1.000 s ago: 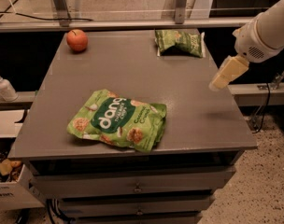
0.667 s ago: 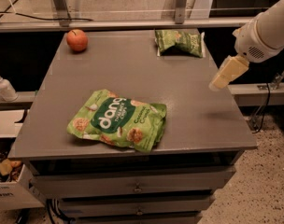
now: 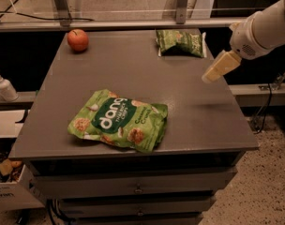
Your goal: Move green jalapeno chip bag near apple
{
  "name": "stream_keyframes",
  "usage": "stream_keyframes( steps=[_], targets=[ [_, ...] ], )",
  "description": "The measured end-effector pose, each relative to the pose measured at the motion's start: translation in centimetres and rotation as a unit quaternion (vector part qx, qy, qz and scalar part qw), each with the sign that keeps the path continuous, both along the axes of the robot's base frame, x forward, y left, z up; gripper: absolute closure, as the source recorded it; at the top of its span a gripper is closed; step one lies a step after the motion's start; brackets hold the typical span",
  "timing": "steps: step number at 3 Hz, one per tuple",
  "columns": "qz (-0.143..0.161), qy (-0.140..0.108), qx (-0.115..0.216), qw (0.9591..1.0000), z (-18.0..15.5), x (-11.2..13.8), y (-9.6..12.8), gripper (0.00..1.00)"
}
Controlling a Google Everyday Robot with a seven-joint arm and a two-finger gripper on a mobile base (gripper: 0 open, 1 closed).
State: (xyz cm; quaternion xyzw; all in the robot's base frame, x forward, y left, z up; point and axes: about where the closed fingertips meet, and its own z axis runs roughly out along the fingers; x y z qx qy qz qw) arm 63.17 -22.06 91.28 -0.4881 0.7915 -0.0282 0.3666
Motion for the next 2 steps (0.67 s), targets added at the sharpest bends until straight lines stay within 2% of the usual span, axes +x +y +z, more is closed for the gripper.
stream_keyframes(
  steps=[1, 2],
  targets=[
    [-0.006, -0.022, 0.044, 0.9988, -0.8, 4.1, 0.8, 0.00],
    [-0.014, -0.028, 0.094, 0.9951, -1.7, 8.3, 1.8, 0.00]
  ],
)
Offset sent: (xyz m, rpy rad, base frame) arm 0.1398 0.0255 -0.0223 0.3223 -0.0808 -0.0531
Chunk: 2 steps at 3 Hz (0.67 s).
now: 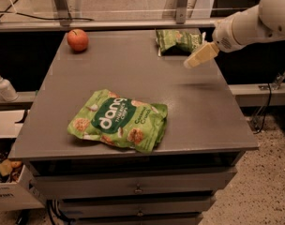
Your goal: Move green jalapeno chip bag near apple
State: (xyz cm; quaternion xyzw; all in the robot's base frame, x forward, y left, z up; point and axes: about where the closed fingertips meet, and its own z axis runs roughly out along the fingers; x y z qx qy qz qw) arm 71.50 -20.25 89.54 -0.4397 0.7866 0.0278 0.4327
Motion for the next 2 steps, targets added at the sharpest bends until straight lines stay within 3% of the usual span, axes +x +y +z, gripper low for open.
stream_keyframes(
  steps=[1, 2],
  targets=[
    [-0.008, 0.002, 0.031, 0.9995, -1.3, 3.9, 1.5, 0.00],
    [-0.018, 0.008, 0.040, 0.9990, -2.8, 6.9, 3.0, 0.00]
  ],
)
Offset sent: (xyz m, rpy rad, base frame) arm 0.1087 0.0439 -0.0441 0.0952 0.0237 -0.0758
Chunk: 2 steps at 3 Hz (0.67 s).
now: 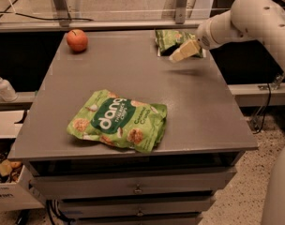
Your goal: Move green jalapeno chip bag near apple
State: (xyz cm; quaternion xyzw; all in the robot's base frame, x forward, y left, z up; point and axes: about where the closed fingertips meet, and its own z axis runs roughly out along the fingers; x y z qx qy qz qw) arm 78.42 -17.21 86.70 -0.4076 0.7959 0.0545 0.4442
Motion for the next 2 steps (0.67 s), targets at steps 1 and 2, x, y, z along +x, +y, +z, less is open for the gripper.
stream_keyframes(
  steps=[1, 2],
  targets=[
    [-0.017, 0.010, -0.003, 0.9998, -1.8, 2.6, 0.9, 0.00],
    [-0.027, 0.008, -0.013, 0.9995, -2.9, 4.2, 1.5, 0.18]
  ],
)
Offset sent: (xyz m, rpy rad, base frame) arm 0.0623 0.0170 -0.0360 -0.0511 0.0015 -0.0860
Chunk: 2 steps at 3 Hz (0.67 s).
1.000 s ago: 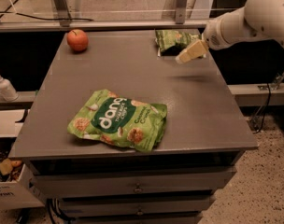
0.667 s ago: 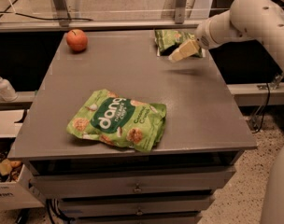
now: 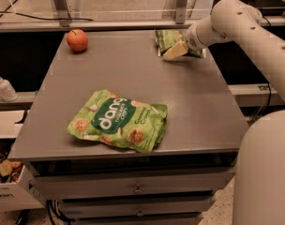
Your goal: Move green jalapeno chip bag near apple
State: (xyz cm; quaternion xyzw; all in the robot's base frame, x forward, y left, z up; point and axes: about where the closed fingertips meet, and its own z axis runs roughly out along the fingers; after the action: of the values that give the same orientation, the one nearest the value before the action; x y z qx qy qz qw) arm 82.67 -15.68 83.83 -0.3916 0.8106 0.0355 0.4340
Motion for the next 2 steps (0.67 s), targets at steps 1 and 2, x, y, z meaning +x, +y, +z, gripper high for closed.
stream_keyframes(
  steps=[1, 2],
  targets=[
    [-0.007, -0.006, -0.003, 1.0000, -0.19, 0.88, -0.20, 0.42],
    [-0.007, -0.013, 0.006, 0.9999, 0.58, 0.78, -0.22, 0.65]
  ],
)
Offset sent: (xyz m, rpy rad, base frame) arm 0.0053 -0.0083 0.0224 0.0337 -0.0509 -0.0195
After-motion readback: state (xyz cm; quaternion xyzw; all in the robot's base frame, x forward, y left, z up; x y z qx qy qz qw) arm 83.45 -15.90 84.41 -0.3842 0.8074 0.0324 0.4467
